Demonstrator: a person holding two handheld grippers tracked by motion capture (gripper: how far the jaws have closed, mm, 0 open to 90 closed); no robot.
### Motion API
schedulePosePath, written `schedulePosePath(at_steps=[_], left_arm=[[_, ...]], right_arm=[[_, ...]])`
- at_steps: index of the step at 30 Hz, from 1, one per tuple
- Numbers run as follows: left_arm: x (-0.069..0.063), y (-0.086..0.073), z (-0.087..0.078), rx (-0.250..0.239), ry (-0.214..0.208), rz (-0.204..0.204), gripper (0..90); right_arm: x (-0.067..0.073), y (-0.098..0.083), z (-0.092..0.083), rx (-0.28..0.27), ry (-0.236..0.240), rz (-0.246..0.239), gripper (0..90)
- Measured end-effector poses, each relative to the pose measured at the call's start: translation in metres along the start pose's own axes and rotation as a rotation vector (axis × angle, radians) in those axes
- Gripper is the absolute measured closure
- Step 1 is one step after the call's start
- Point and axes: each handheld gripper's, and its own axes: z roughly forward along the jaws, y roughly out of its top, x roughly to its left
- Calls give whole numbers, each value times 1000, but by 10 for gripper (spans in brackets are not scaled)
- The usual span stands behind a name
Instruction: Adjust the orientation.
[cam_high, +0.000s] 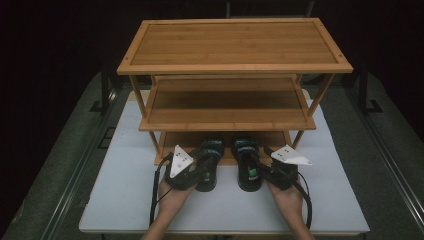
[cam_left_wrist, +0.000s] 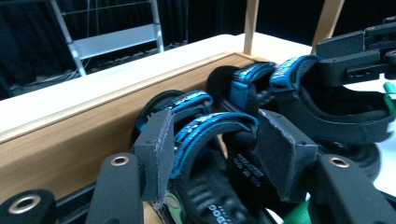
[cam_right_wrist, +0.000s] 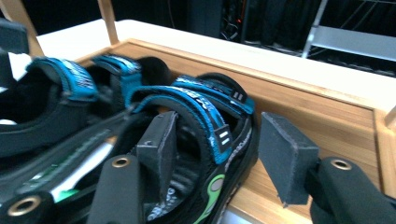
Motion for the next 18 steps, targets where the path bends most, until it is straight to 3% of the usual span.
schedulePosePath(at_steps=[9, 13, 18], left_arm=[[0, 1, -26, -22, -47, -14, 412], [-4, -3, -40, -19, -85, 22, 359], [-6, -9, -51, -15, -95, 42, 282]], right_arm=[[-3, 2, -32, -59, 73, 4, 397], [-7, 0, -48, -66, 123, 7, 347], [-7, -10, -60, -57, 153, -15, 275]])
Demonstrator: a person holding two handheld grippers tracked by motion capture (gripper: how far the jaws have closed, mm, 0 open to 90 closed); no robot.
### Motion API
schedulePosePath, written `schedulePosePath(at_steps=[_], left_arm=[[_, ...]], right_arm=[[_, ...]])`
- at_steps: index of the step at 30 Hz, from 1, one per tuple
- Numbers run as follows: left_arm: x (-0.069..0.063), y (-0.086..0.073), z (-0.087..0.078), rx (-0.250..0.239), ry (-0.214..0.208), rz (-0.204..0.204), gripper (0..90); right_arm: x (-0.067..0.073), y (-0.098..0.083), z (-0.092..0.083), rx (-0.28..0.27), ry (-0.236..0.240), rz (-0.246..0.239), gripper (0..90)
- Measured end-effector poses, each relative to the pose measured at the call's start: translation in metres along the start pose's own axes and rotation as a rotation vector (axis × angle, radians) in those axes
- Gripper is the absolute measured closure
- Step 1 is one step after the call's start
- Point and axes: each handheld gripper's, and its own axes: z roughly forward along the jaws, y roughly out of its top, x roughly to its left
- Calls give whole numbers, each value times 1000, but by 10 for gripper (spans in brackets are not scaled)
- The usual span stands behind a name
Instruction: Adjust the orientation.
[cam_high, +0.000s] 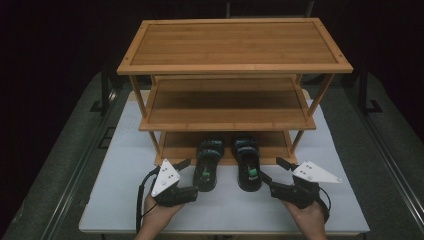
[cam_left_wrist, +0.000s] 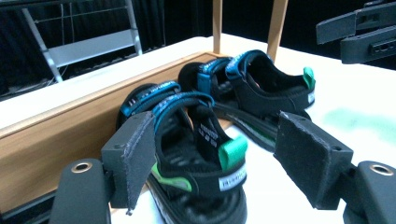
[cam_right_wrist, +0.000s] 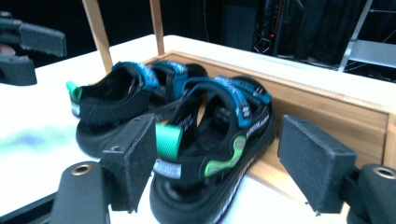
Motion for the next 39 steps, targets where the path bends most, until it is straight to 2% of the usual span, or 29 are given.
schedulePosePath(at_steps=[3, 8, 9, 14, 15, 16, 17, 18, 20, 22, 24, 25, 30, 36, 37, 39], left_arm=[[0, -6, -3, 11, -5, -5, 238], [-2, -18, -6, 31, 8, -4, 190], [-2, -24, -6, 53, 10, 3, 185], [0, -32, -1, 93, 2, -2, 173], [0, -36, 3, 117, -10, -16, 173], [0, -36, 3, 117, -10, -16, 173], [0, -40, 7, 150, -17, -20, 173], [0, -40, 7, 150, -17, -20, 170], [0, -42, 14, 190, -15, -6, 168], [0, -42, 16, 199, -15, -6, 168], [1, -43, 20, 210, -26, -10, 168], [3, -43, 23, 234, -38, -24, 168], [5, -46, 28, 259, -40, -23, 157], [6, -46, 37, 306, -24, -10, 158], [5, -46, 41, 334, -28, -10, 158], [5, -45, 42, 343, -25, -4, 166]], right_arm=[[1, -7, -5, 14, 19, -16, 257], [3, -18, -9, 30, 41, -11, 226], [4, -23, -9, 56, 44, -18, 213], [6, -33, -1, 135, 74, -20, 196], [7, -34, 3, 153, 83, -23, 194], [7, -34, 3, 153, 83, -23, 194], [8, -36, 8, 184, 93, -22, 194], [8, -37, 11, 199, 93, -24, 193], [8, -38, 17, 221, 96, -33, 193], [9, -38, 23, 250, 93, -42, 190], [9, -38, 25, 260, 97, -40, 190], [9, -39, 30, 283, 98, -42, 191], [9, -38, 39, 313, 85, -58, 191], [7, -40, 45, 347, 71, -52, 192], [8, -40, 48, 367, 67, -53, 193], [9, -40, 51, 375, 64, -60, 195]])
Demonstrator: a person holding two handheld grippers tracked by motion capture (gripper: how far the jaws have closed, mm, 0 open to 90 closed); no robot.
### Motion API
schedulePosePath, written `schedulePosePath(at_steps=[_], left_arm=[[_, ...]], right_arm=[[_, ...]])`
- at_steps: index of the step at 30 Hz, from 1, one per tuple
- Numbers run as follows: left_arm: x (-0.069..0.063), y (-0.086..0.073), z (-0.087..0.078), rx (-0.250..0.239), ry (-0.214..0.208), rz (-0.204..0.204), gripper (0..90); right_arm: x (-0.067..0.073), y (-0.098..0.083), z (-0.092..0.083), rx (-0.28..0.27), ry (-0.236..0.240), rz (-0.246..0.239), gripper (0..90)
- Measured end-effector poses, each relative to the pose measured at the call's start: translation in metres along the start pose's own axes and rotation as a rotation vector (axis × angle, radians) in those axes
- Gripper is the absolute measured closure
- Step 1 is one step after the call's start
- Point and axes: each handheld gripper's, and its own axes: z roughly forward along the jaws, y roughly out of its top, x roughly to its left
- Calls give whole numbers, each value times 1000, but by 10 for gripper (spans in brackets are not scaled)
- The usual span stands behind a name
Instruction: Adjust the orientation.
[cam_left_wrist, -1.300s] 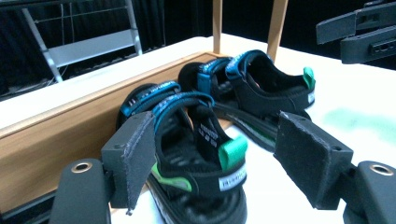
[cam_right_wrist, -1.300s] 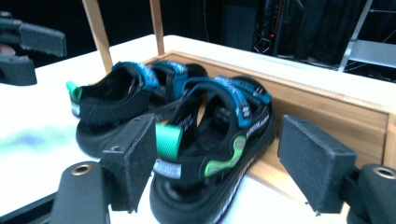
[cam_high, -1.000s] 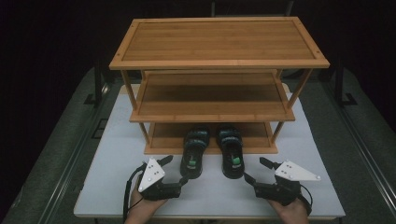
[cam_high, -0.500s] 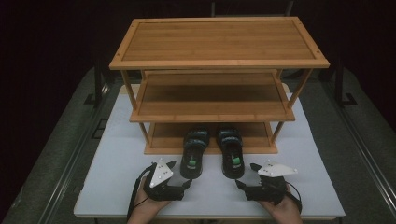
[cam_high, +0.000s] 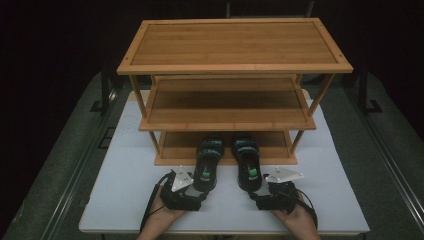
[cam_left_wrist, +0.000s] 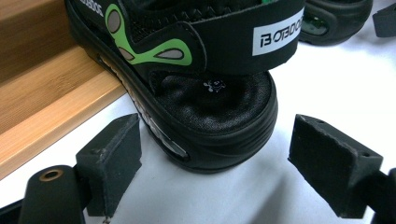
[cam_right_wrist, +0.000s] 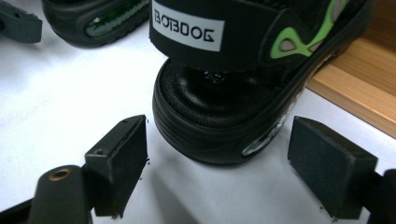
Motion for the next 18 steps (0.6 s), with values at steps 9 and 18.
schedulePosePath(at_steps=[9, 18], left_arm=[[3, 4, 2, -17, -8, -10, 246], [6, 15, 0, -56, -30, -16, 253]], right_arm=[[3, 7, 9, 27, -34, -26, 187], [-8, 18, 3, -1, 31, -2, 201]])
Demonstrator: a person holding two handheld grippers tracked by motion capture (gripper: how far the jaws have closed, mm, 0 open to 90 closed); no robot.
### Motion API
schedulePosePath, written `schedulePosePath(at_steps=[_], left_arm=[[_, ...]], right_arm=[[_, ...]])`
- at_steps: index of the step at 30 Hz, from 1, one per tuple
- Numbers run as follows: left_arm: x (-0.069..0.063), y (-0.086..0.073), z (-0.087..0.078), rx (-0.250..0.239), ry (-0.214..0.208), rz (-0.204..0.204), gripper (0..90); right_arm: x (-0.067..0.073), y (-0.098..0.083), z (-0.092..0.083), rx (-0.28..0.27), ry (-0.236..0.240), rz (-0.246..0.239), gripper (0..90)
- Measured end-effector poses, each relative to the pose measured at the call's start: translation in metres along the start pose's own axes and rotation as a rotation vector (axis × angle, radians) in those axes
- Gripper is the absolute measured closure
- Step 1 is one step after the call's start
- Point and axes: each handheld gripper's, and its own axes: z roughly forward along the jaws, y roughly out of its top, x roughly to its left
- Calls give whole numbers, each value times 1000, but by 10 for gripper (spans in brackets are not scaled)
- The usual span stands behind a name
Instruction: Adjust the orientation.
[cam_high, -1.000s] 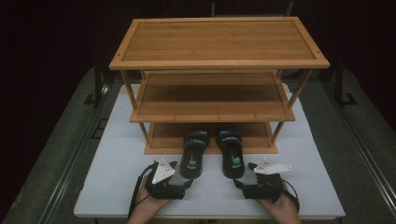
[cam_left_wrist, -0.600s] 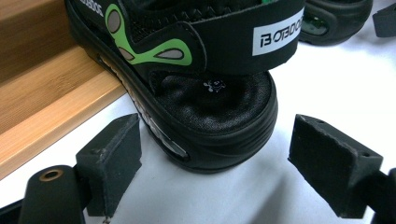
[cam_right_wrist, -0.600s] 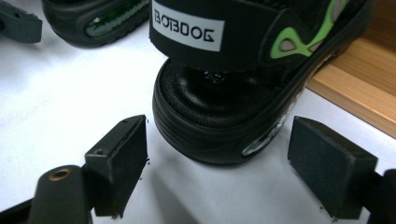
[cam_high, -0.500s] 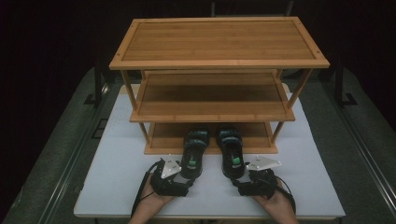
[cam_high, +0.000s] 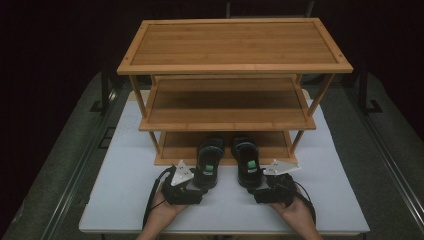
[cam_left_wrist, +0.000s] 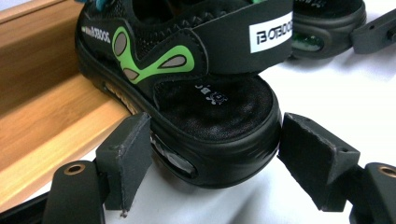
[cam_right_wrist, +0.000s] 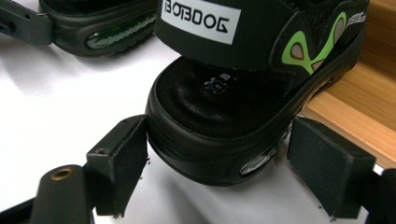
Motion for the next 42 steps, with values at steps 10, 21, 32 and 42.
schedulePosePath(at_steps=[10, 21, 32, 42], left_arm=[[5, 11, 15, -24, -4, -9, 259], [10, 18, 25, -21, 0, -25, 266], [11, 21, 32, -32, 21, -27, 264], [7, 18, 24, -29, 30, -17, 235]], right_arm=[[-7, 12, 7, -31, 20, 20, 204], [-5, 17, 17, -30, -10, 10, 203], [-4, 18, 25, -61, -30, 38, 182], [1, 15, 17, -63, -59, 64, 222]])
